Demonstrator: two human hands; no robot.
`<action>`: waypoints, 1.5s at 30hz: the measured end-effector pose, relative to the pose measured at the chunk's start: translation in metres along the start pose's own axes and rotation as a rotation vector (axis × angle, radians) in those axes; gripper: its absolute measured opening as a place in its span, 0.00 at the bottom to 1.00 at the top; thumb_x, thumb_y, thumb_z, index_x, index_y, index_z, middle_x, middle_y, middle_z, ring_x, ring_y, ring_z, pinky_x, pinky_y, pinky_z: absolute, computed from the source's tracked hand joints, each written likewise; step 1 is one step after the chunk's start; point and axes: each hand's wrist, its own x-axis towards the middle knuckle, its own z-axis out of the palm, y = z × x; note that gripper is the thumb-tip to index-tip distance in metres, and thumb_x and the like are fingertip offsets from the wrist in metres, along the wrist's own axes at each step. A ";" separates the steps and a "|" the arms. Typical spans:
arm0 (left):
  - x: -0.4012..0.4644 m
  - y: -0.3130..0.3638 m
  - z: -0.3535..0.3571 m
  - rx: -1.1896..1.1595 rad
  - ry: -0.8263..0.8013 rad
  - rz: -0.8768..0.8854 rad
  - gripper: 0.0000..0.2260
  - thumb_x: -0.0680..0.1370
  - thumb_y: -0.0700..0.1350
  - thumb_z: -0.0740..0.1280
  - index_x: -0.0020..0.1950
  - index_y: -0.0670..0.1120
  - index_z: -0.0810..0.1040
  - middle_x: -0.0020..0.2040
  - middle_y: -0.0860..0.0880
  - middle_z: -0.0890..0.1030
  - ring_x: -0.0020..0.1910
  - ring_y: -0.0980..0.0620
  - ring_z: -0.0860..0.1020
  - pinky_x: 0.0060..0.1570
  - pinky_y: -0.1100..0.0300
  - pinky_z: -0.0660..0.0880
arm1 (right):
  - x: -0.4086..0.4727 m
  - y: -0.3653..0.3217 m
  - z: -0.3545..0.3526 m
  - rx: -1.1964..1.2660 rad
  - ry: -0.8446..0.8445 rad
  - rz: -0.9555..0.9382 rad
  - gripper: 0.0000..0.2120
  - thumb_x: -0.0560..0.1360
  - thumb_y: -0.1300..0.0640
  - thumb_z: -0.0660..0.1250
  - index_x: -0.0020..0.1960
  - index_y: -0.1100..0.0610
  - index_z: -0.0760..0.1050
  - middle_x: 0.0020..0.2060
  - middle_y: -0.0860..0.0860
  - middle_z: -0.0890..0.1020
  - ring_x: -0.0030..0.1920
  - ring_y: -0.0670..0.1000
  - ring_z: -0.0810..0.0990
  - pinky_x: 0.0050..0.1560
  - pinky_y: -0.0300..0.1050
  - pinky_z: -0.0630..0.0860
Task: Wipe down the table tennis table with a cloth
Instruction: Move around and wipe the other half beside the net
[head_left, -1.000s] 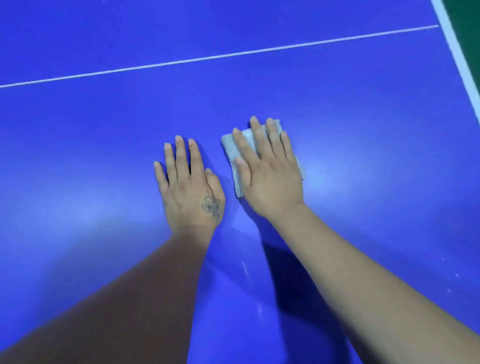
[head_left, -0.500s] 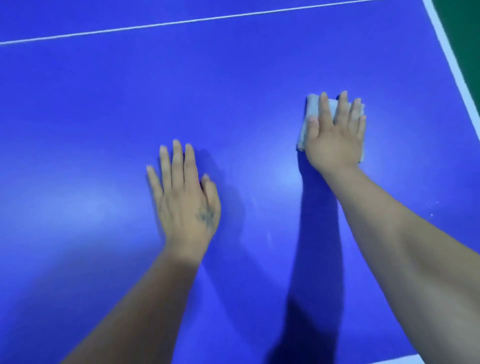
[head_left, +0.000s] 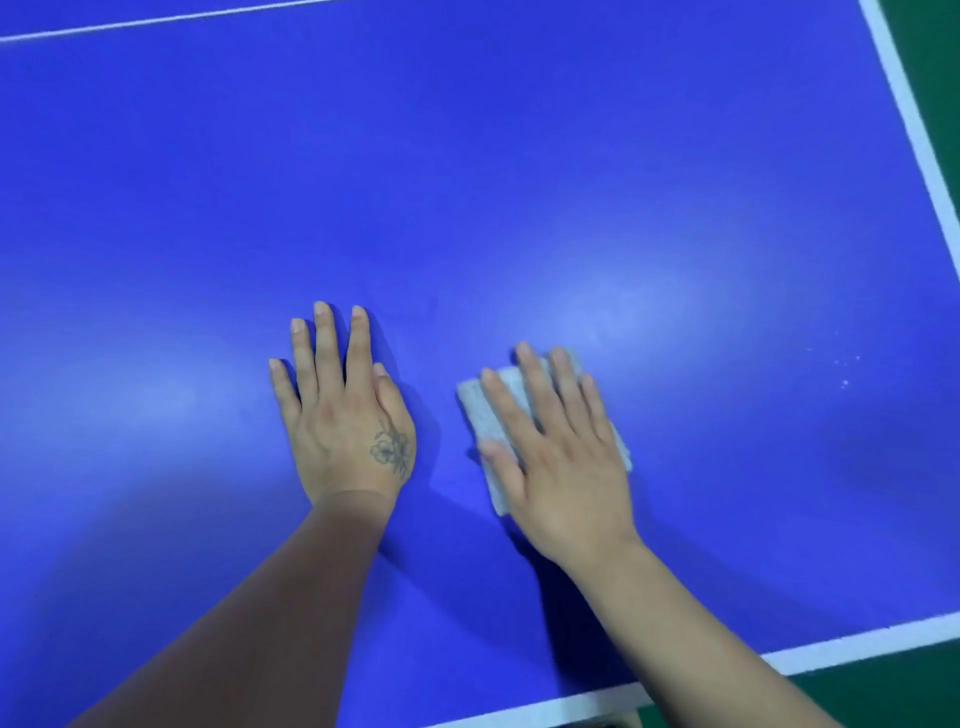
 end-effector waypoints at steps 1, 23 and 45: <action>0.000 0.000 0.000 0.003 -0.002 -0.002 0.27 0.87 0.48 0.51 0.87 0.49 0.60 0.88 0.46 0.56 0.87 0.43 0.52 0.84 0.37 0.50 | -0.018 0.015 -0.003 -0.008 -0.009 0.051 0.29 0.88 0.38 0.46 0.86 0.46 0.57 0.86 0.50 0.52 0.86 0.57 0.48 0.85 0.61 0.50; -0.002 0.001 -0.003 -0.014 0.012 0.024 0.28 0.86 0.50 0.49 0.87 0.49 0.59 0.88 0.45 0.56 0.87 0.42 0.52 0.84 0.38 0.48 | -0.058 -0.064 0.025 0.018 0.015 0.072 0.29 0.89 0.46 0.48 0.87 0.54 0.51 0.87 0.48 0.51 0.86 0.55 0.46 0.84 0.63 0.50; -0.040 0.051 0.010 0.014 -0.050 0.250 0.30 0.87 0.56 0.48 0.87 0.42 0.57 0.88 0.42 0.55 0.87 0.38 0.50 0.83 0.33 0.48 | -0.016 0.075 -0.005 -0.009 0.145 0.401 0.30 0.87 0.44 0.42 0.87 0.53 0.51 0.87 0.48 0.51 0.86 0.55 0.45 0.84 0.63 0.44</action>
